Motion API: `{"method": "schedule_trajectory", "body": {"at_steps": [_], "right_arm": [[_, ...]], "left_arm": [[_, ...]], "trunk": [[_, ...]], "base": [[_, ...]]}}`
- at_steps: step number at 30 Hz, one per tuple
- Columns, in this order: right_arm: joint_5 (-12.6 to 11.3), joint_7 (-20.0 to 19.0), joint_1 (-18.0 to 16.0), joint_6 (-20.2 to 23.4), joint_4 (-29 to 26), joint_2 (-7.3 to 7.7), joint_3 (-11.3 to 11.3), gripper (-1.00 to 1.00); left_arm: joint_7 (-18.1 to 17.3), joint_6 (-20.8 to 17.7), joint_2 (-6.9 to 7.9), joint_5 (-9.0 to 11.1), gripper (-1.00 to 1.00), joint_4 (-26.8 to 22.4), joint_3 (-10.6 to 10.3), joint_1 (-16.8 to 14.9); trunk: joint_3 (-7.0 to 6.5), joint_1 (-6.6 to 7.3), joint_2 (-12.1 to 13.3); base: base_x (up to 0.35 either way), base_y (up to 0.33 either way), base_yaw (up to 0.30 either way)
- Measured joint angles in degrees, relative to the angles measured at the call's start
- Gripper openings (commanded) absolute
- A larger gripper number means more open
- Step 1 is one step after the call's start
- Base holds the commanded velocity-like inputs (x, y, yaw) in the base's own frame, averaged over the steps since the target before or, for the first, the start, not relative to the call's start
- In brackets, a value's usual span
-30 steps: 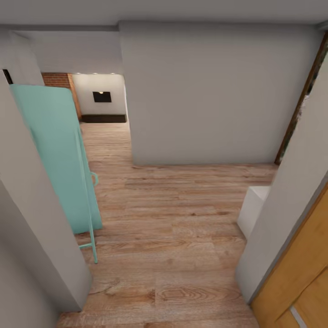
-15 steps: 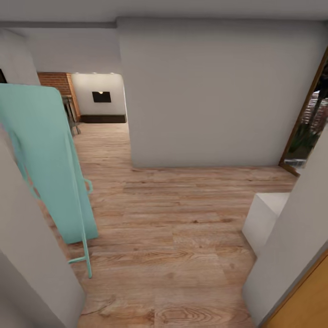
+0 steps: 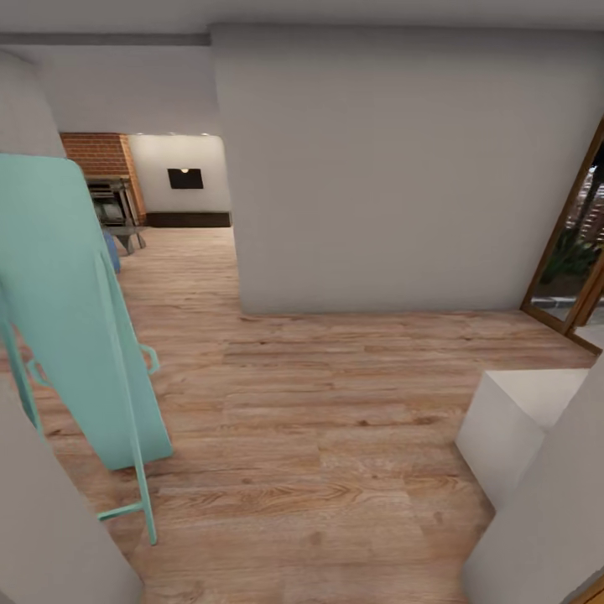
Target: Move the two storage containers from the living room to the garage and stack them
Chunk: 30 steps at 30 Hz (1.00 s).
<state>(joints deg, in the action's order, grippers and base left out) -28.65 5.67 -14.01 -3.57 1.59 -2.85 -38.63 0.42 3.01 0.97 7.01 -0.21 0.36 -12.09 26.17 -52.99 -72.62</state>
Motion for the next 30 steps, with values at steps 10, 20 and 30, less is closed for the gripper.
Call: {"method": "schedule_trajectory", "body": {"at_steps": [10,20,30], "right_arm": [[0.00,0.00,0.00,-0.04,0.00,0.00,0.00,1.00],[0.00,0.00,0.00,-0.09,0.00,0.00,0.00,1.00],[-0.08,0.00,0.00,-0.09,0.00,0.00,0.00,1.00]], "left_arm": [[0.00,0.06,0.00,0.00,1.00,-0.02,0.00,0.00],[0.00,0.07,0.00,0.00,1.00,-0.02,0.00,0.00],[0.00,0.07,0.00,0.00,1.00,-0.01,0.00,0.00]], "trunk": [[0.00,0.00,0.00],[0.00,0.00,0.00],[0.00,0.00,0.00]], "base": [[0.321,0.000,0.000],[0.321,0.000,0.000],[0.321,0.000,0.000]]}}
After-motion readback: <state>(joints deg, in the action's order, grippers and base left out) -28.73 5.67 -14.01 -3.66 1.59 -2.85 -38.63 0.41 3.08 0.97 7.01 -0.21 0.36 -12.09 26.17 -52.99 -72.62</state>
